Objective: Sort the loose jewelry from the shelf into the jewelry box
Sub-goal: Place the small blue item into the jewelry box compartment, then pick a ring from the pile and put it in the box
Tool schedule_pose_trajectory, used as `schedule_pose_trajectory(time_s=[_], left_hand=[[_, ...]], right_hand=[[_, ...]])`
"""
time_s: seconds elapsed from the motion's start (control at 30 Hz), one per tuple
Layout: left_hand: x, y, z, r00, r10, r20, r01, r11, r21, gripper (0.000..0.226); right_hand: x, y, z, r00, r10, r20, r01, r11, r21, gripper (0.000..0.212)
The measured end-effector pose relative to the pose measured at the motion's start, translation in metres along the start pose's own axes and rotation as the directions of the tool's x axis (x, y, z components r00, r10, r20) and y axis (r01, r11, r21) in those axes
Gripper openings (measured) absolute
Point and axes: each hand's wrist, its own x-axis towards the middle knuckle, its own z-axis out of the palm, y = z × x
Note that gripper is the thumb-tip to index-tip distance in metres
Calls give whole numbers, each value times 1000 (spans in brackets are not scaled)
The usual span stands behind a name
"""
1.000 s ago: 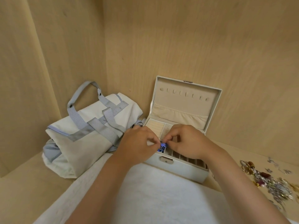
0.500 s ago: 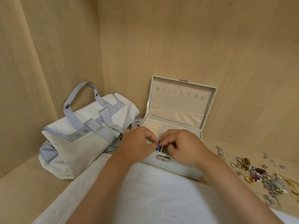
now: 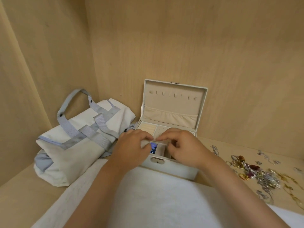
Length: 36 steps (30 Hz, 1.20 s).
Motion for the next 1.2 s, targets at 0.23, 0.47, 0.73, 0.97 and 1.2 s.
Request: schedule_pose_trajectory(time_s=[0.23,0.47,0.73,0.97,1.2], left_hand=[[23,65,20,993,114,10,-112,989,-93,23],[57,155,89,954,152,256,-109,978,-175,26],[80,193,185,876,93,474,-60,995,-84,31],[81,187,213,900,190,393,-198,980,-19,30],[80,183,214,906,239,349,-217,971,-99,26]], right_hand=[[-38,50,-70,972,135,-194,-137,991,4,33],[-91,130,-127,900,346,-264,-373,926,-56,36],[-117,187,-131,878,460,-133,-474,876,-95,28],[-115,193,-125,872,487,-37,-486,857,-170,22],[-116,197,-127,860,507,-63,-502,861,78,10]])
